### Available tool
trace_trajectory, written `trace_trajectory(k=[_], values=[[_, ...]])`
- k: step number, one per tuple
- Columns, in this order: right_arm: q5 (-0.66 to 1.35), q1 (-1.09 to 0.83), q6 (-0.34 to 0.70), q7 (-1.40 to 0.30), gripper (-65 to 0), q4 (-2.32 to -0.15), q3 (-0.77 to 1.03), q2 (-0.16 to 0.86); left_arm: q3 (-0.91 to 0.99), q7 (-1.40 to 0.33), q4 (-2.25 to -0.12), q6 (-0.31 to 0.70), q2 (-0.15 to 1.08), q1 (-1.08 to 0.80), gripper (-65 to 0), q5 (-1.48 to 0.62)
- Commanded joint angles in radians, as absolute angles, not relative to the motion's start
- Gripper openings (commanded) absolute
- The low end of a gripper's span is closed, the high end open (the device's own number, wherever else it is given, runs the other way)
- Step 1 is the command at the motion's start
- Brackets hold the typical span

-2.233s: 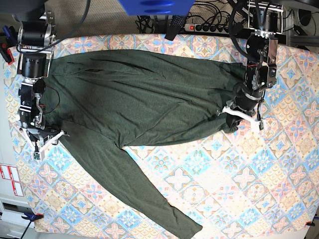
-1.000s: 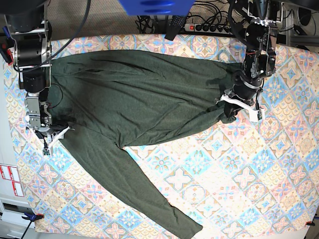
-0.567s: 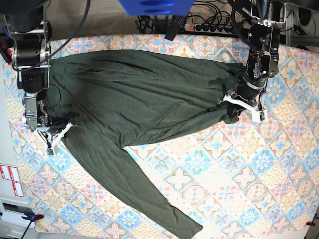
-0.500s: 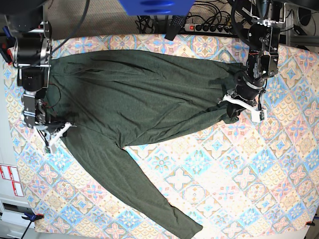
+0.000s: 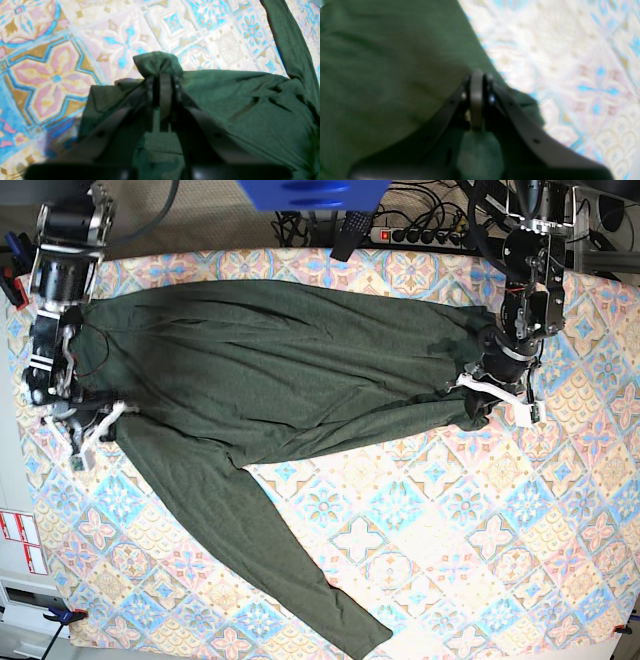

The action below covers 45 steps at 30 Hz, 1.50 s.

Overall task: Fold the T-shirt properly
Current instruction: 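Hold both shirt sides and adjust the right gripper's grip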

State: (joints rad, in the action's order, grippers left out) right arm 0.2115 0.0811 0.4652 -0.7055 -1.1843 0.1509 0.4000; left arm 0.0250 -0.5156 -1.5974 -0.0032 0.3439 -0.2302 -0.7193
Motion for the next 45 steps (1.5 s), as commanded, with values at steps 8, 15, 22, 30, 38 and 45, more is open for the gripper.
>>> trace_trajectory(k=[8, 15, 22, 30, 38, 45], values=[[0.203, 0.024, 0.469, -0.661, -64.7, -1.271, 0.159, 0.417, 0.030, -0.496, -1.618, 0.004, 0.352, -0.222, -65.0, -0.723], [0.202, 0.108, 0.469, -0.659, -64.8, -1.242, 0.157, 0.417, 0.028, -0.496, -1.618, 0.004, 0.352, -0.222, -65.0, -0.723], [0.202, 0.262, 0.469, -0.648, -64.7, -0.984, 0.157, 0.417, 0.027, -0.496, -1.618, 0.004, 0.352, -0.222, -65.0, -0.723], [0.199, 0.354, 0.469, -0.561, -53.3, -0.791, 0.150, 0.417, 0.025, -0.498, -1.618, 0.004, 0.352, -0.222, -65.0, -0.723], [0.199, 0.414, 0.469, -0.559, -48.4, -0.743, 0.150, 0.417, 0.027, -0.498, -1.616, 0.004, 0.352, -0.222, -65.0, -0.722], [0.199, 0.441, 0.469, -0.558, -48.4, -0.685, 0.150, 0.417, 0.025, -0.496, -1.616, 0.004, 0.352, -0.222, -65.0, -0.722]])
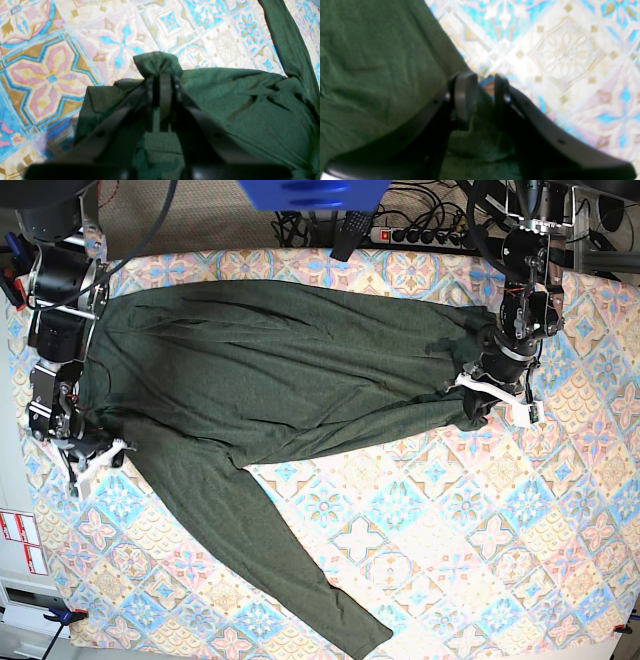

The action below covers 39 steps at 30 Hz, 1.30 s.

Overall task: Fold the T-shirt properly
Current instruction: 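Hold both shirt sides and adjust the right gripper's grip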

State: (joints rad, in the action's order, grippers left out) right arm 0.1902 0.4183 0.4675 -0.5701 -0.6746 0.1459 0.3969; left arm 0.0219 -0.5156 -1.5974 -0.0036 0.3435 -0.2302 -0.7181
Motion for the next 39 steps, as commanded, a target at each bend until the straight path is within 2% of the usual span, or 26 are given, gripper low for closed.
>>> trace_trajectory(k=[1, 9, 13, 20, 21, 26, 29, 35, 39], values=[[0.199, 0.447, 0.469, -0.558, -48.4, -0.676, 0.150, 0.417, 0.025, -0.496, -1.616, 0.004, 0.352, -0.222, -65.0, -0.722], [0.199, 0.455, 0.469, -0.556, -47.6, -0.653, 0.150, 0.390, 0.024, -0.498, -1.616, 0.004, 0.352, -0.222, -65.0, -0.722], [0.199, 0.455, 0.469, -0.556, -43.1, -0.651, 0.145, 0.383, 0.024, -0.498, -1.616, 0.004, 0.352, -0.222, -65.0, -0.722], [0.199, 0.455, 0.469, -0.527, -35.4, -0.651, 0.022, 0.374, 0.024, -0.498, -1.616, 0.004, 0.352, -0.222, -65.0, -0.722], [0.199, 0.455, 0.469, -0.526, -33.8, -0.651, 0.018, 0.374, 0.024, -0.498, -1.616, 0.004, 0.352, -0.222, -65.0, -0.722], [0.199, 0.455, 0.469, -0.526, -16.8, -0.651, 0.018, 0.374, 0.027, -0.498, -1.616, 0.004, 0.352, -0.222, -65.0, -0.722], [0.200, 0.455, 0.469, -0.522, -11.5, -0.651, 0.021, 0.374, 0.027, -0.498, -1.616, 0.004, 0.352, -0.222, -65.0, -0.722], [0.200, 0.455, 0.469, -0.522, -11.2, -0.648, 0.019, 0.374, 0.027, -0.498, -1.616, 0.004, 0.352, -0.222, -65.0, -0.722], [0.200, 0.455, 0.469, -0.521, -11.2, -0.572, 0.019, 0.374, 0.027, -0.498, -1.616, 0.004, 0.352, -0.222, -65.0, -0.722]])
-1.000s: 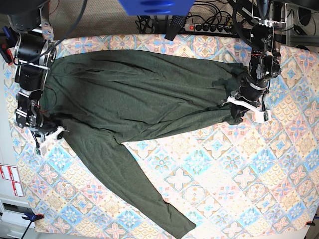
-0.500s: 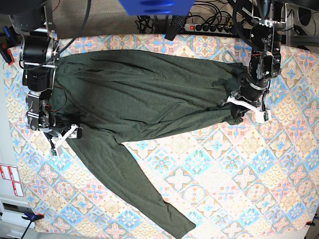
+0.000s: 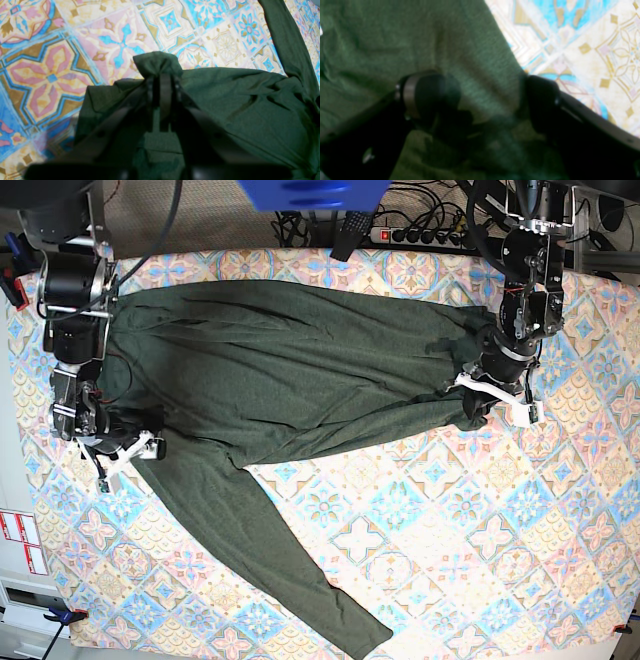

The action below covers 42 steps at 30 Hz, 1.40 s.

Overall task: Fold the T-shirt properly
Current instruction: 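Hold both shirt sides and adjust the right gripper's grip, then drag both grippers toward the shoulder edge, folding the shirt lengthwise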

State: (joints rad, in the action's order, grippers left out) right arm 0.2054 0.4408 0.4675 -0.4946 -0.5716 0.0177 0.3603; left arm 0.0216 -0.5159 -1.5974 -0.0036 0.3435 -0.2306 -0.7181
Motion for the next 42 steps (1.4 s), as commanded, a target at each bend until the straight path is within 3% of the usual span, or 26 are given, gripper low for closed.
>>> trace_trajectory(k=[1, 5, 8, 13, 18, 22, 29, 42], values=[[0.200, 0.455, 0.469, -0.521, -11.2, -0.558, 0.018, 0.374, 0.027, -0.498, -1.616, 0.004, 0.352, -0.222, -65.0, -0.722], [0.200, 0.452, 0.469, -0.521, -11.6, -0.549, 0.015, 0.374, 0.028, -0.498, -1.616, 0.004, 0.352, -0.222, -65.0, -0.722], [0.200, 0.450, 0.470, -0.526, -16.8, -0.549, 0.015, 0.374, 0.028, -0.498, -1.616, 0.004, 0.352, -0.222, -65.0, -0.722], [0.200, 0.447, 0.473, -0.529, -31.9, -0.550, 0.013, 0.372, 0.028, -0.498, -1.616, 0.004, 0.352, -0.222, -65.0, -0.722], [0.200, 0.423, 0.599, -0.529, -50.1, -0.552, -0.022, 0.361, 0.027, -0.498, -1.616, 0.004, 0.352, -0.222, -65.0, -0.722], [0.200, 0.423, 0.602, -0.527, -64.5, -0.552, -0.033, 0.361, 0.027, -0.498, -1.616, 0.004, 0.352, -0.222, -65.0, -0.722], [0.203, 0.423, 0.605, -0.529, -64.9, -0.576, -0.027, 0.361, 0.028, -0.496, -1.615, 0.004, 0.352, -0.222, -65.0, -0.722], [0.208, 0.217, 0.605, -0.713, -65.0, -1.047, -0.002, 0.363, 0.030, -0.493, -1.615, 0.004, 0.352, -0.222, -65.0, -0.722]])
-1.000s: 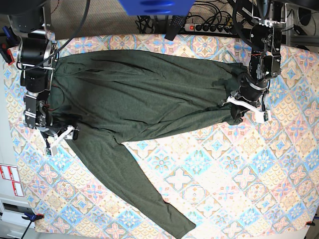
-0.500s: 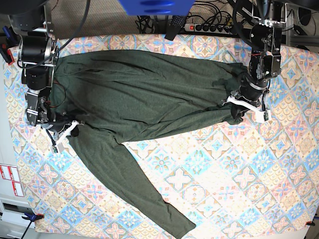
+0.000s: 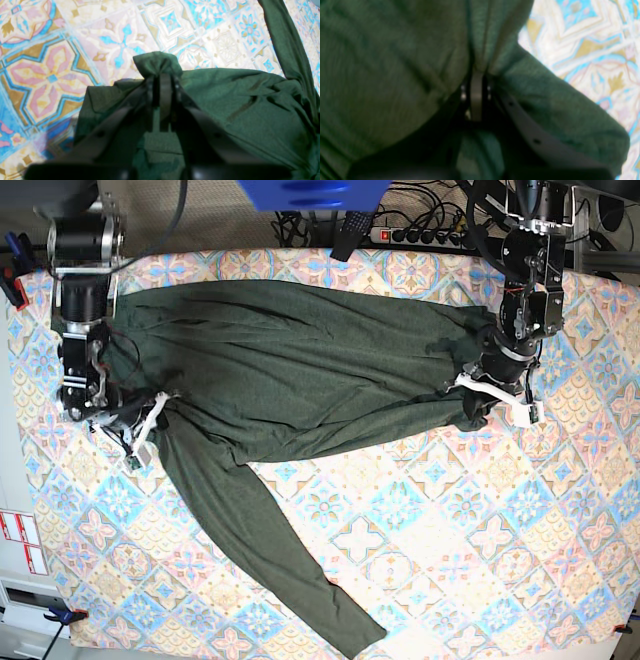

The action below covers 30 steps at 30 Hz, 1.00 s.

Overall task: Fold the T-shirt properly
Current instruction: 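Drag both grippers toward the shoulder edge, folding the shirt lengthwise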

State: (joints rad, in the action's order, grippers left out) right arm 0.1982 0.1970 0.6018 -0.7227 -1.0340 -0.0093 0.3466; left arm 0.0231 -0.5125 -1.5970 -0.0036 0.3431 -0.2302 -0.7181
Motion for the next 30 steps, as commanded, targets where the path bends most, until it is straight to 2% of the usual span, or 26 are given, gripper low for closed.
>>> trace_trajectory(k=[1, 7, 15, 27, 30], values=[[0.208, 0.191, 0.605, -0.719, -65.0, -1.082, 0.018, 0.363, 0.030, -0.493, -1.615, 0.004, 0.352, -0.222, -65.0, -0.722], [0.208, 0.065, 0.607, -0.765, -65.0, -1.234, 0.114, 0.361, 0.030, -0.493, -1.615, 0.004, 0.352, -0.222, -65.0, -0.723], [0.268, -0.044, 0.607, -0.805, -65.0, -1.429, 0.153, 0.361, 0.031, -0.493, -1.615, 0.004, 0.357, -0.222, -65.0, -0.723], [0.364, -0.183, 0.610, -0.806, -65.0, -1.511, 0.252, 0.366, 0.077, -0.498, -1.616, 0.005, 0.403, -0.222, -65.0, -0.725], [0.363, -0.202, 0.662, -0.854, -65.0, -1.535, 0.254, 0.367, 0.077, -0.498, -1.618, 0.005, 0.406, -0.223, -65.0, -0.723]])
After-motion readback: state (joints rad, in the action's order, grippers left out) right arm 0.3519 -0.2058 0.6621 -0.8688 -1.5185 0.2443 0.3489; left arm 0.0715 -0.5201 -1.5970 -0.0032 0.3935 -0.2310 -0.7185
